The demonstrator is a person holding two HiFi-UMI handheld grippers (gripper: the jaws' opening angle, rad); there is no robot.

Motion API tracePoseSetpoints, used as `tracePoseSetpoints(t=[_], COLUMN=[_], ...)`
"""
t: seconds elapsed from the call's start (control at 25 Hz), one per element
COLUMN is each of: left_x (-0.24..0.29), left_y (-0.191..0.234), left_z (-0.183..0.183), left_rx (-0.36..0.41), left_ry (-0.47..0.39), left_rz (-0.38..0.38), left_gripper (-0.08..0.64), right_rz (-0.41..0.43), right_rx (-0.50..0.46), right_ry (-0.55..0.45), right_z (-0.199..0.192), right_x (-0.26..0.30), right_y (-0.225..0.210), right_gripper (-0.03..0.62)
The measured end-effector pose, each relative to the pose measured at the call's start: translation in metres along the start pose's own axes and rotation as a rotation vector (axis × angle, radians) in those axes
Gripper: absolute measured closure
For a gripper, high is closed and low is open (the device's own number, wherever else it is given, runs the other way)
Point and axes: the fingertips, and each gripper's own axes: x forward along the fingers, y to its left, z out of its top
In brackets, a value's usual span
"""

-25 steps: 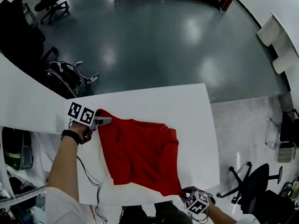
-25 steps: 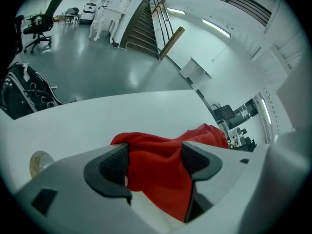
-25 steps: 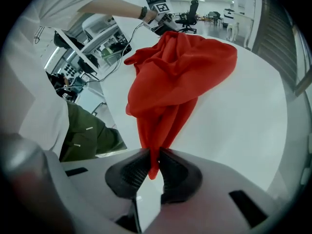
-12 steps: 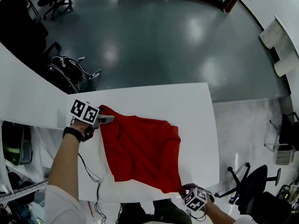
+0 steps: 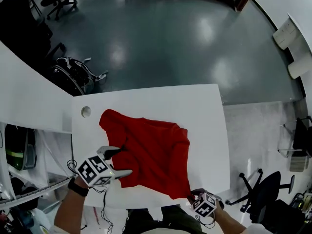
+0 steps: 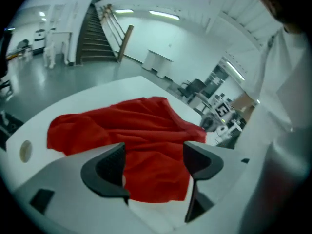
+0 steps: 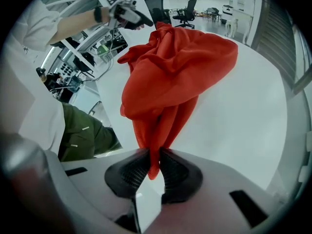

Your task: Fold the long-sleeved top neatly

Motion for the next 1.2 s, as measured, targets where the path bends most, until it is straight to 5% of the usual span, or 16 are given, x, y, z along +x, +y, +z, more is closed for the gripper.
tracePoseSetpoints(t=[0.16, 0.36, 1.04, 1.2], left_x=[0.045, 0.079, 0.104, 0.112], left_y=[-0.099, -0.136, -0.126, -0.128], left_z=[-0.042, -0.075, -0.103, -0.112], left_rx=[0.233, 0.372, 0.411, 0.424], left_ry=[0.194, 0.347, 0.508, 0.545], left_rz=[-0.088, -0.111, -0.002, -0.002], left_gripper=[0.192, 0.192, 0.192, 0.192], right_rz=[0.0, -0.004, 0.0, 0.038], right_rx=[-0.009, -0.012, -0.002, 0.025], right_ry=[0.004, 0.005, -0.02, -0.019], right_z=[0.001, 0.002, 0.002, 0.001], right_x=[0.0, -0.001, -0.001, -0.007], right_y=[0.0, 0.001, 0.001, 0.002], right_gripper=[0.518, 0.518, 0.517, 0.468])
